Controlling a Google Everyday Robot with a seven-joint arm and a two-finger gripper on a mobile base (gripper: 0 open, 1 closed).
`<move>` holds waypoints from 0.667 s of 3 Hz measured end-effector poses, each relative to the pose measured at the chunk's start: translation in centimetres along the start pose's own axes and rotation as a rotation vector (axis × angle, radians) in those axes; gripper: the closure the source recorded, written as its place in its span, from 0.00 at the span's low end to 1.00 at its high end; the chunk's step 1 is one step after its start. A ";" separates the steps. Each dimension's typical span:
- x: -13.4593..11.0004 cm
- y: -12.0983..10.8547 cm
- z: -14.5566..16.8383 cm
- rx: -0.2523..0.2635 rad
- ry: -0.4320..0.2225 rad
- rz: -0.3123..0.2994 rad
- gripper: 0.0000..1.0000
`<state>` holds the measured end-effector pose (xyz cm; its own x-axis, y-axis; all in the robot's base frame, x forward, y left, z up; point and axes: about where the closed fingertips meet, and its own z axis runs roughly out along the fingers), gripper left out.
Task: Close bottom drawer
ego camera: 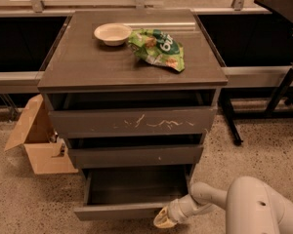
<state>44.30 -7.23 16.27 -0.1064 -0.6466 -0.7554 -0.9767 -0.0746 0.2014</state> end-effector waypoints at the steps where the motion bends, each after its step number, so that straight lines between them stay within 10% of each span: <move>1: 0.2 -1.1 -0.7 0.050 0.011 0.013 0.15; 2: 0.1 -2.8 -2.2 0.115 0.030 0.020 0.00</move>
Offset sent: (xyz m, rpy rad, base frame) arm 0.0714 -0.0382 0.0228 -0.1010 -0.1430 -0.1951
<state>47.38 -8.73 16.99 -0.1222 -0.6695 -0.7327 -0.9895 0.0252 0.1421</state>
